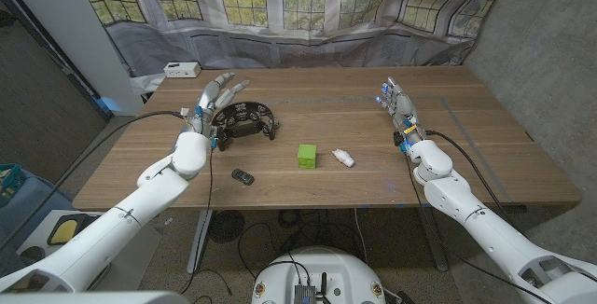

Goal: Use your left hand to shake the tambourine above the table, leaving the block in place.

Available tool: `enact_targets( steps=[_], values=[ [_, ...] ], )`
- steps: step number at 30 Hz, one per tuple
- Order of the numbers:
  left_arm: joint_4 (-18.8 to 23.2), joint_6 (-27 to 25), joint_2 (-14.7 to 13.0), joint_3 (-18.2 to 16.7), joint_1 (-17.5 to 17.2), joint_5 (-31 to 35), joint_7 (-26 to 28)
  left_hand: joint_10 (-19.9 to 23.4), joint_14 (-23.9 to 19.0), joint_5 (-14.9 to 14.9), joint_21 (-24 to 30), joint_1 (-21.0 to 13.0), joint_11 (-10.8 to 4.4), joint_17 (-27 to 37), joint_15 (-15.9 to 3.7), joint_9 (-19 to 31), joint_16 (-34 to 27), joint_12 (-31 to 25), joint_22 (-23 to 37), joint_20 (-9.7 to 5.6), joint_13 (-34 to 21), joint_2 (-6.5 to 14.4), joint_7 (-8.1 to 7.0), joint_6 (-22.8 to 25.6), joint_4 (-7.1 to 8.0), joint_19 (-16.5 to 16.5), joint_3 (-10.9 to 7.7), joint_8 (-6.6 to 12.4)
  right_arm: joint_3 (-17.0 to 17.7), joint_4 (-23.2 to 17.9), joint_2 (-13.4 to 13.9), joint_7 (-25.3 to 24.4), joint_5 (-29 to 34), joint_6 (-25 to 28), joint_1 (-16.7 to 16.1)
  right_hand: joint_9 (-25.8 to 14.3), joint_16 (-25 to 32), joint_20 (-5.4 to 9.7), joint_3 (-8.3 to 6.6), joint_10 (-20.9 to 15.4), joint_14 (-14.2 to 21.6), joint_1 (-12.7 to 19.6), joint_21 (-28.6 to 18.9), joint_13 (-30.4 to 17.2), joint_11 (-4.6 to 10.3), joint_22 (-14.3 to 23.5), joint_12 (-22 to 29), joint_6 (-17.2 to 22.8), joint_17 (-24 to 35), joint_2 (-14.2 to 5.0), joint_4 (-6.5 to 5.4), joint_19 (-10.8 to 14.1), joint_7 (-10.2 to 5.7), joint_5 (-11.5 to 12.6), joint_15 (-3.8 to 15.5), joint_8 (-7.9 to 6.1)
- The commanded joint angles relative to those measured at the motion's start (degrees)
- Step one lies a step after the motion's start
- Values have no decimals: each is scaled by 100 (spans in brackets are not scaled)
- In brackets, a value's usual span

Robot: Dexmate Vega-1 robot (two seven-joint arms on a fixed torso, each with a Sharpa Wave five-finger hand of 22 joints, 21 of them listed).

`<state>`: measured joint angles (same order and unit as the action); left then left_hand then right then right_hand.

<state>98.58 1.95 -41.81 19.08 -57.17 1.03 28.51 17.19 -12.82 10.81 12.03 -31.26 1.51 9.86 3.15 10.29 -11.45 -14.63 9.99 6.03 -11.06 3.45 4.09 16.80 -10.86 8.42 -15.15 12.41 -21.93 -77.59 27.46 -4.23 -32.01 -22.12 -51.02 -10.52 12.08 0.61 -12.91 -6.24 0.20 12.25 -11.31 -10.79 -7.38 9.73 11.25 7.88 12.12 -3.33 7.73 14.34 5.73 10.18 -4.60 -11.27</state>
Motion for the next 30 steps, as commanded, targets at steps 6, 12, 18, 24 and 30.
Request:
enact_targets(
  steps=[6,12,18,24,30],
  values=[
    [745,-1295,-308,136,-110,885,149,22,-39,-23,-33,-234,-43,17,-29,18,18,9,8,-11,-31,-60,-38,31,-10,84,-88,25,60,-247,121,-102,-8,142,-162,-14,17,-65,-46,-37,29,70,-2,-14,14,20,31,63,14,-13,11,7,-29,21,-41,-9],
    [1171,-2093,-529,225,-109,1134,-123,44,-65,-31,-32,-346,-42,16,-29,19,20,14,9,0,-33,-104,-37,41,-3,108,-113,20,56,-235,122,-84,-20,147,-174,-14,20,-76,-48,-38,40,79,1,-15,15,20,30,68,15,-18,13,1,-37,20,-38,-8],
    [1460,-2658,-721,322,-60,1293,-394,26,-80,-39,-2,-494,-57,16,-36,21,32,40,12,63,-35,-169,-60,2,14,219,-141,-12,57,-201,103,-75,-25,104,-187,-14,20,-85,-49,-37,40,84,4,-15,18,21,28,65,16,-23,13,-6,-43,19,-45,-5],
    [1633,-3020,-870,413,12,1396,-609,57,-189,-50,72,-659,-52,15,-45,24,14,55,22,129,-39,-250,-94,50,46,472,-168,-20,55,-196,87,-81,-30,102,-184,-14,22,-94,-46,-39,47,85,5,-15,16,21,27,70,18,-20,13,-9,-42,17,-47,-4],
    [1690,-3139,-956,397,16,1334,-721,191,-378,-64,125,-786,-102,14,-66,26,-4,44,33,220,-42,-366,-151,341,99,723,-161,29,32,-175,66,-68,-30,114,-167,-15,20,-100,-46,-37,45,91,6,-16,21,21,25,72,18,-22,14,-11,-55,16,-63,-3]
  ],
)
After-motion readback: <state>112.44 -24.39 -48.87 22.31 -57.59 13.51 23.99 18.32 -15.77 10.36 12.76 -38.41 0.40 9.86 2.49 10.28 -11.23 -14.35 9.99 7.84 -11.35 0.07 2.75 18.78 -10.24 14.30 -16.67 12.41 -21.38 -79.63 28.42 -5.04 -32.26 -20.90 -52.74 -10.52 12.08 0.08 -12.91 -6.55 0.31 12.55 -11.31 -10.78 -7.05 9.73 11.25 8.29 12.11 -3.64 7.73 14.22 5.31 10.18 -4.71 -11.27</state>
